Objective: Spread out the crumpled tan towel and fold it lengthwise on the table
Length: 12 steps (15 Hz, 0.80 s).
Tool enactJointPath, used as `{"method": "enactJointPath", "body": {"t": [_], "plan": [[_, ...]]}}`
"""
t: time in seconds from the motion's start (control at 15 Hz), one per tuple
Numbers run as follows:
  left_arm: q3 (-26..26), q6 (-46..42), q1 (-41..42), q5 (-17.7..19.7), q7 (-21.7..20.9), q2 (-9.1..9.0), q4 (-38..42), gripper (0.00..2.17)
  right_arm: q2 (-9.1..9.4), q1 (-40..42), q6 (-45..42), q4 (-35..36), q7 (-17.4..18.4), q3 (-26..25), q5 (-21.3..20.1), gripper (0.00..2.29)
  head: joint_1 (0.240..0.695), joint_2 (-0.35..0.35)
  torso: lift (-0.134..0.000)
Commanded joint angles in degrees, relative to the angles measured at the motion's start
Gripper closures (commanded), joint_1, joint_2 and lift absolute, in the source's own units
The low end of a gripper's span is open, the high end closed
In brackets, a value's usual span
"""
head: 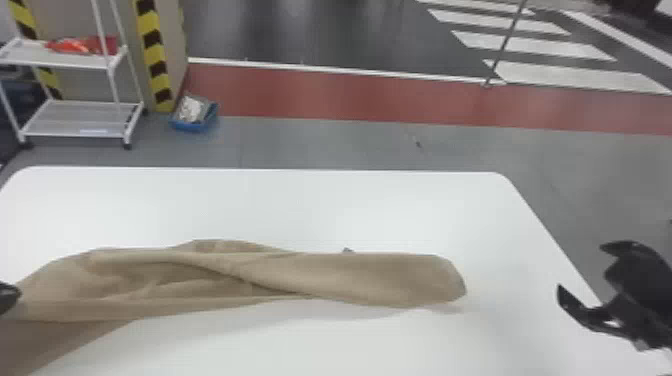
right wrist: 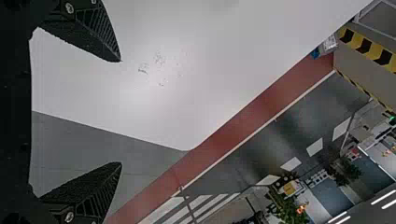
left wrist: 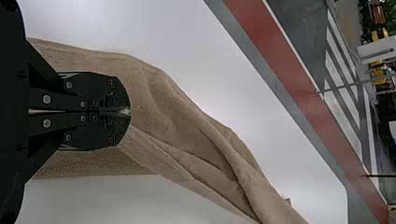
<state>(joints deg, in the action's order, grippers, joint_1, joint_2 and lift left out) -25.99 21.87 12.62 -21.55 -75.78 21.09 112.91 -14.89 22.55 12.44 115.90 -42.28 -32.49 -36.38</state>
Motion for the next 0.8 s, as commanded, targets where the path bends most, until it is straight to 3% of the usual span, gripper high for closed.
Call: {"method": "enactJointPath", "body": {"t": [0.0,0.07,0.13,0.2,0.33,0.4,0.73], "plan": [[-2.83,-1.69,5.93,1.34,0.63,-0.44,3.20,1.73,-0.23,-0.22,0.00,0.03,0.00,0.06,-0.10,0.10,0.695,-0.179,-0.124],[-3.19,-1.86,8.04,1.34,0.63,-1.05,4.96,1.72,-0.23,-0.40,0.18,-0.06,0.00,0.15,-0.10,0.10,0.695,-0.177,-0.124],[-4.33,-1.86,10.50,1.95,0.81,-1.58,6.63,1.50,-0.23,-0.40,0.18,-0.06,0.00,0.33,-0.10,0.10,0.695,-0.176,-0.124],[-4.59,-1.86,12.78,2.30,0.81,-2.02,8.21,1.19,-0.31,-0.40,0.18,-0.24,0.00,0.41,-0.01,0.10,0.695,-0.177,-0.124],[-5.82,-1.86,16.12,2.57,0.72,-2.90,10.49,0.31,-0.58,-0.40,0.00,-0.59,0.00,0.50,0.08,0.10,0.695,-0.189,-0.124],[-6.09,-1.86,17.27,2.66,0.81,-2.90,11.37,0.10,-0.75,-0.40,0.00,-0.94,0.00,0.50,0.08,0.10,0.695,-0.193,-0.124],[-6.61,-1.86,20.87,2.22,0.98,-4.48,17.44,0.18,-1.11,-0.40,0.00,-2.08,0.09,0.50,0.17,0.10,0.695,-0.219,-0.124]]}}
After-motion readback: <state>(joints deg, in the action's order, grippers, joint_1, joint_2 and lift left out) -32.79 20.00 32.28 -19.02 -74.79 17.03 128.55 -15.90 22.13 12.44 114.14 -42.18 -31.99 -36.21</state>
